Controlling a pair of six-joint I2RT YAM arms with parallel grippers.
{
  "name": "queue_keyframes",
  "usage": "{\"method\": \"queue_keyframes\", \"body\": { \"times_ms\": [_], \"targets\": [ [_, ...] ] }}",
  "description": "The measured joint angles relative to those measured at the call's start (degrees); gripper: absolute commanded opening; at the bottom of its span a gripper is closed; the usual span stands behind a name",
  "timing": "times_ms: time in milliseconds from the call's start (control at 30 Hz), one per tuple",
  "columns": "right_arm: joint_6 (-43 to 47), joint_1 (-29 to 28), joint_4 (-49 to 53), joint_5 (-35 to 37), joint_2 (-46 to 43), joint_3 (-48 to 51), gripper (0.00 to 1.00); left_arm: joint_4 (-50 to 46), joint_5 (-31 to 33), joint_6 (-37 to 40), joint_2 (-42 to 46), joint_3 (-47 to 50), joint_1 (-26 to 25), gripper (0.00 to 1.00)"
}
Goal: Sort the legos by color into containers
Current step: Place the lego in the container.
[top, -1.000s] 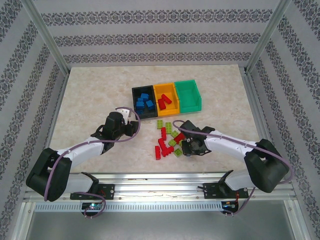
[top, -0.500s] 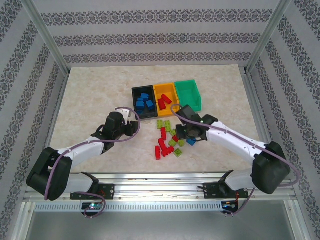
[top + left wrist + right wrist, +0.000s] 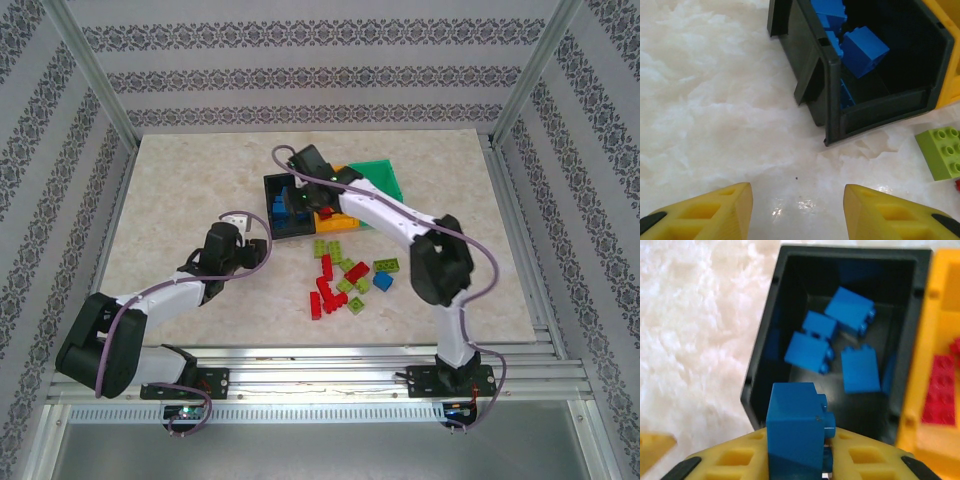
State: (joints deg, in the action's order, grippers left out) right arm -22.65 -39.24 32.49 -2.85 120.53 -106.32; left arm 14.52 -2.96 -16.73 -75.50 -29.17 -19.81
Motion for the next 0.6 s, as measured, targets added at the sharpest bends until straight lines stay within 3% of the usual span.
{"method": "queue_keyframes", "body": {
  "times_ms": [100, 233, 433, 600],
  "targets": [
    [1.7, 0.0, 1.9, 0.7, 4.0, -4.3, 0.50, 0.0, 0.0, 0.0, 0.0, 0.2, 0.2, 0.51],
    [2.3, 0.0, 2.8, 1.1, 3.0, -1.6, 0.51, 0.0, -0.3, 0.0, 0.0, 0.2, 0.4, 0.51],
    [2.2, 0.1, 1.7, 1.7, -7.0, 13.0, 0.52, 0.0, -1.5, -0.1, 0.0, 0.2, 0.4, 0.51],
    [1.4, 0.8, 0.3, 2.6, -20.4, 27.7, 0.52, 0.0, -1.9, -0.1, 0.0, 0.2, 0.4, 0.52]
  ]
}}
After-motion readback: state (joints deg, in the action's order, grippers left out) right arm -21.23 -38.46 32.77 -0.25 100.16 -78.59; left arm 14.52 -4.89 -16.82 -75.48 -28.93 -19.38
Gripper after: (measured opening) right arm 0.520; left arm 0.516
